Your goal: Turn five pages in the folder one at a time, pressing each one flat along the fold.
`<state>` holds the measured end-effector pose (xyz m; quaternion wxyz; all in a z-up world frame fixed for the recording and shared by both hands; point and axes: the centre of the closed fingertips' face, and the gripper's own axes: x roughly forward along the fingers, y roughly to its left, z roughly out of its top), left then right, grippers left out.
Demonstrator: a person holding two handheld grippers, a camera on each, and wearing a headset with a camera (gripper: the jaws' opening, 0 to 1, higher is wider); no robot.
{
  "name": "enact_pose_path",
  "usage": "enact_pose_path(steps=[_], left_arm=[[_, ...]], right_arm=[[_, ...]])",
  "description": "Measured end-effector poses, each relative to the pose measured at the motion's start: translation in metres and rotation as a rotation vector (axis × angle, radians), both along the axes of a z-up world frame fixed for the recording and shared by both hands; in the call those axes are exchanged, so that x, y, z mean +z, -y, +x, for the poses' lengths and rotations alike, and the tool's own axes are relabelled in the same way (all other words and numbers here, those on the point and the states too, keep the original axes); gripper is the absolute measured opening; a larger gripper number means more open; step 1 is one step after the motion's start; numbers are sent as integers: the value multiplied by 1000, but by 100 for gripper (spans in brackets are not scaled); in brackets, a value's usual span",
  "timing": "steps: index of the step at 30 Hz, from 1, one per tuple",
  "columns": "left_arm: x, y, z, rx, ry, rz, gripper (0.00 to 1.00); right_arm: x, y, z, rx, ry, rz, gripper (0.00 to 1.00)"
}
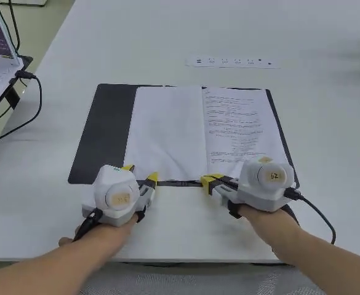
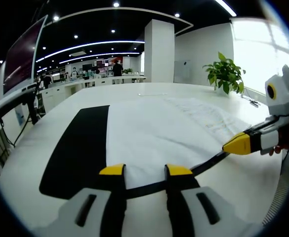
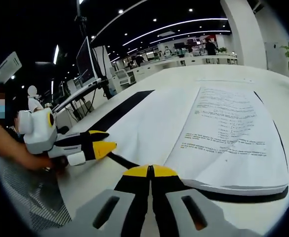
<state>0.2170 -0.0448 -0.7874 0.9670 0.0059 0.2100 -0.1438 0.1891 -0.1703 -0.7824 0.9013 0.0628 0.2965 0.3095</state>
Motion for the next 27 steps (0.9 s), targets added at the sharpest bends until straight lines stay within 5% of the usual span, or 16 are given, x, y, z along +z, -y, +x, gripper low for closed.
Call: enact_pose_path(steps=[2,16,27], left_arm=[[0,0,0,0,-1,1,30],[0,1,-1,-9,-19,3,31],[2,16,-5,-89,-79,5,50]], right_arm=[[-5,0,-7,1,-35,-4,0],[33,7,-15,-45,23,69,0],[55,35,-16,-103,56,59,0]])
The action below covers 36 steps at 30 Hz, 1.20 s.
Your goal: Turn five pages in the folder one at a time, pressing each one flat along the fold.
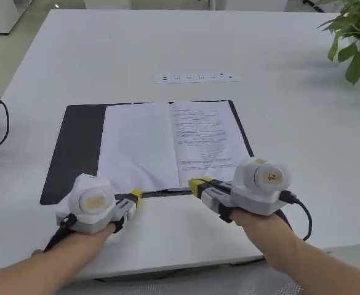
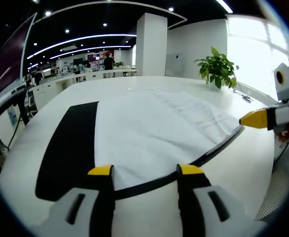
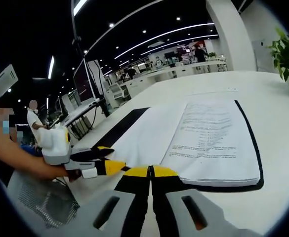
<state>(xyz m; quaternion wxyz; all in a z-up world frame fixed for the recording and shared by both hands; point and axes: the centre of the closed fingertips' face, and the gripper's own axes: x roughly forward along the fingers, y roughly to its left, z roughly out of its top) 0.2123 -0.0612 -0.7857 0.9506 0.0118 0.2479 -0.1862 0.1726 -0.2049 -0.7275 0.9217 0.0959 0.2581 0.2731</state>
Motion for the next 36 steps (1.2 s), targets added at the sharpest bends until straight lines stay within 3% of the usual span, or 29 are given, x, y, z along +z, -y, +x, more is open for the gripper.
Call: enact_pose_path(steps=[4,8,14,16,17,18,21,29,36], left_arm=[[1,2,-1,-11,-39,18,54],[10,3,0,12,-56,-18,65],[24,4,-8,25,-69,-51,71],[29,3,-13,37,-82,-61,80],[28,4,-18,46,-119,-74,87],[29,4,-21,43,-131,-76,97],[45,4,-29,30,-97,-80,96],[75,4,-41,40,-54,-114,98],[95,6,-48,50,-22,-135,97]], right_arm=[[6,9,0,-9,9,-10,0],[13,16,0,-9,27,-20,0],[18,22,-4,6,39,-39,0],[20,23,-5,8,45,-39,0],[20,24,-6,13,45,-43,0],[20,24,-7,16,46,-44,0],[23,25,-10,26,54,-44,0],[31,30,-14,45,63,-51,0],[38,39,-17,51,63,-43,15]])
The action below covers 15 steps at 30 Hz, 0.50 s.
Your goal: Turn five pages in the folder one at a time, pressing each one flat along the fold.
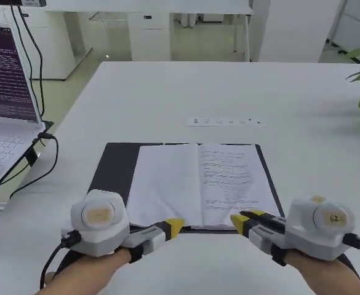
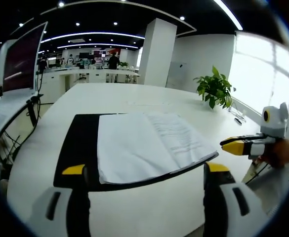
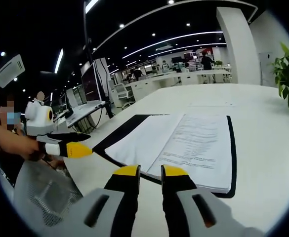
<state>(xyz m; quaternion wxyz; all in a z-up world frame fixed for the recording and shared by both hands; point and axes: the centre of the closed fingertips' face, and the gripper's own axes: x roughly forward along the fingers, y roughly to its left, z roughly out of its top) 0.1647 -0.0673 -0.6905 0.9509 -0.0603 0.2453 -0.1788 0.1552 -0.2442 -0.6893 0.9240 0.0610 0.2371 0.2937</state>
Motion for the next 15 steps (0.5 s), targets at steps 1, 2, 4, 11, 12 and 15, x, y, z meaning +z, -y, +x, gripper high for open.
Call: enact_pose_path(steps=[1,2,4,11,12,15], left_arm=[[3,1,-1,0,6,2,97],[6,1,-2,1,9,0,97],[12,2,-4,2,19,-6,97],[30,7,-11,-7,55,-7,97],[32,7,-11,-8,59,-8,97],[38,9,-13,-10,71,-18,97]], right_arm=[[1,1,0,1,1,3,16],[2,4,-1,2,4,5,17],[3,7,-1,2,1,-1,22],[6,23,-5,-13,-13,1,38],[7,25,-5,-18,-11,5,39],[10,33,-6,-44,-20,10,46]])
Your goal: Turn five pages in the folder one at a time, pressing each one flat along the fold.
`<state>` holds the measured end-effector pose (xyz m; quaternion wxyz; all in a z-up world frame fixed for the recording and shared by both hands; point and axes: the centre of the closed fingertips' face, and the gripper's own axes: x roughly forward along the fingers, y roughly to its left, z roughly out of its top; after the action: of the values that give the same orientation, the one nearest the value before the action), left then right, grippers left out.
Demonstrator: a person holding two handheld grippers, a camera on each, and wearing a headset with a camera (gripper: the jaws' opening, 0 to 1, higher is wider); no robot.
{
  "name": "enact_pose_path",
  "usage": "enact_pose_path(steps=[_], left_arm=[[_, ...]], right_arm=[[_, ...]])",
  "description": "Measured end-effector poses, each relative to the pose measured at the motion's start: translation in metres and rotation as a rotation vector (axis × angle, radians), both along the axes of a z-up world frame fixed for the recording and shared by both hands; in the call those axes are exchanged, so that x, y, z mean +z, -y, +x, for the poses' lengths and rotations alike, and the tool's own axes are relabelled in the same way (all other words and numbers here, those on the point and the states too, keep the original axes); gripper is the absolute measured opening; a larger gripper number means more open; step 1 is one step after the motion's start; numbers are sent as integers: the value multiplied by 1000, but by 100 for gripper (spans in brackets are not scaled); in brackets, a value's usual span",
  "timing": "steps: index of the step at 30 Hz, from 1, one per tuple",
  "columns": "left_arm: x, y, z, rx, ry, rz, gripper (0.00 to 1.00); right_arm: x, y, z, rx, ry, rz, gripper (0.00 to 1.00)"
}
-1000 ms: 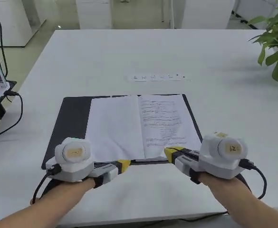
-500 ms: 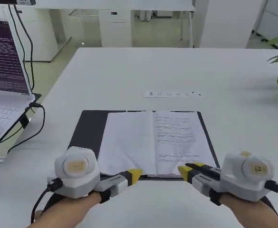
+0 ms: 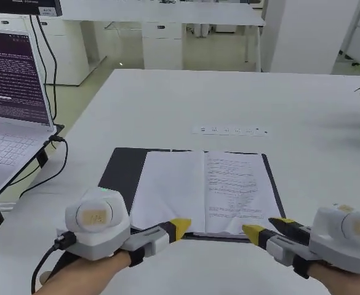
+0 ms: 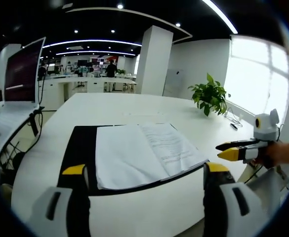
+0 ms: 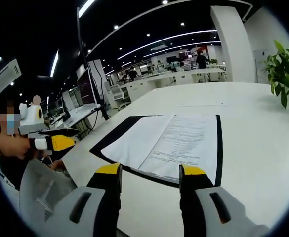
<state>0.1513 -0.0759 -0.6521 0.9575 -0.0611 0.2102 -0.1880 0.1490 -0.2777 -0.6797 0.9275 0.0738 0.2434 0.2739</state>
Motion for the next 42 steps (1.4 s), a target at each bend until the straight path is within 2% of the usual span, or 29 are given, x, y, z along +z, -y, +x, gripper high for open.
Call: enact_pose_path(steps=[3,6,9,14,22,25,29,34,42], left_arm=[[7,0,-3,4,11,-9,97],[14,1,-7,-8,24,0,97],[25,-3,-11,-5,43,-2,97],[33,-11,-14,5,57,-2,97],[31,-22,-16,17,48,16,97],[29,-23,-17,13,41,26,97],[27,-25,-17,14,34,28,97],[27,-25,-19,13,32,30,97],[26,-26,-19,9,26,38,97]], right_arm=[[3,3,-4,-7,-8,3,54],[8,5,-9,-4,-6,1,59],[17,7,-14,-11,5,14,65],[24,8,-20,-14,11,20,73],[25,19,-21,-68,-5,66,83],[20,24,-21,-84,-18,65,86],[17,26,-22,-98,-31,85,94],[16,25,-24,-105,-40,104,99],[12,21,-25,-102,-54,106,100]])
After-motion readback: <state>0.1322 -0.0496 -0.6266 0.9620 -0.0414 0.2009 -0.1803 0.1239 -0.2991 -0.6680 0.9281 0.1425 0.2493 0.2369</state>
